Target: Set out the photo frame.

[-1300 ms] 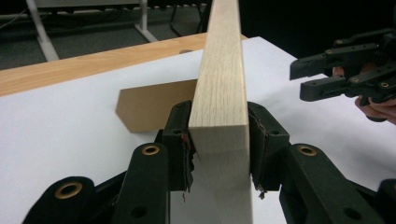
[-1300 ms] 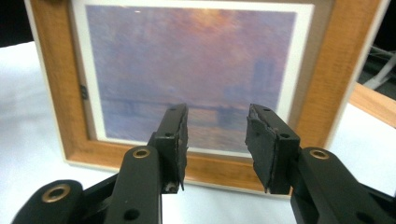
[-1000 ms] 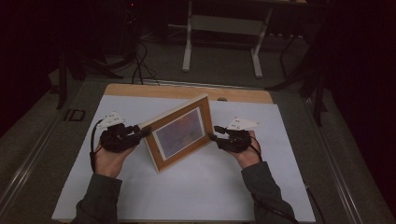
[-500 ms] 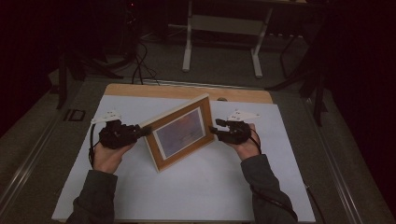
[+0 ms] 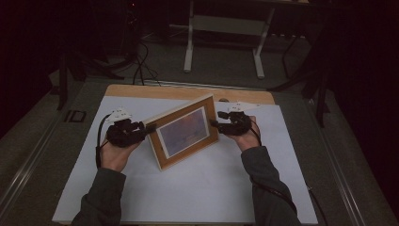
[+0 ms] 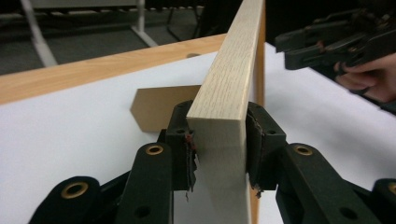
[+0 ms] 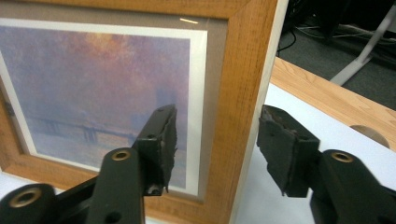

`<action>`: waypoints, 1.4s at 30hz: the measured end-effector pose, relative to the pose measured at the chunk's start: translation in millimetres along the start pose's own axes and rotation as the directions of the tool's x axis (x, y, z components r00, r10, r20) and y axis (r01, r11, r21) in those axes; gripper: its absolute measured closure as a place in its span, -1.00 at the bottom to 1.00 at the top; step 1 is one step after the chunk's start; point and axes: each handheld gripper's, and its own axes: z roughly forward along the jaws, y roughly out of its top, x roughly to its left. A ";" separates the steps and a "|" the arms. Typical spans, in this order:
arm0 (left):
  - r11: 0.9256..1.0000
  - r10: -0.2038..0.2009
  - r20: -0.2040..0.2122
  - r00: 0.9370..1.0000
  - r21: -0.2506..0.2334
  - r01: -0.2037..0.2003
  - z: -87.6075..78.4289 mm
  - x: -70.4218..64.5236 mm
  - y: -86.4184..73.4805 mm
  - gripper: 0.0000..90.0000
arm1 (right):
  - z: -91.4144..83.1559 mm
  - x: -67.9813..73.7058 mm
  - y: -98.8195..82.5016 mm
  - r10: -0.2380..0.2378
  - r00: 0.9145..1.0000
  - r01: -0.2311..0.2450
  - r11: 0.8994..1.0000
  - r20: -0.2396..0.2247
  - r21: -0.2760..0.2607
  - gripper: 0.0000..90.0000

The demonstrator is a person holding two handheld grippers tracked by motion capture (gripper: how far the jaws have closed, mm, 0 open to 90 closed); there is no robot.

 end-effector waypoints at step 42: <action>0.994 -0.108 -0.038 0.993 -0.021 0.107 8.5 -10.5 -33.4 0.52 | 47.7 -28.9 10.7 0.144 0.966 -0.153 0.988 -0.213 -0.023 -0.41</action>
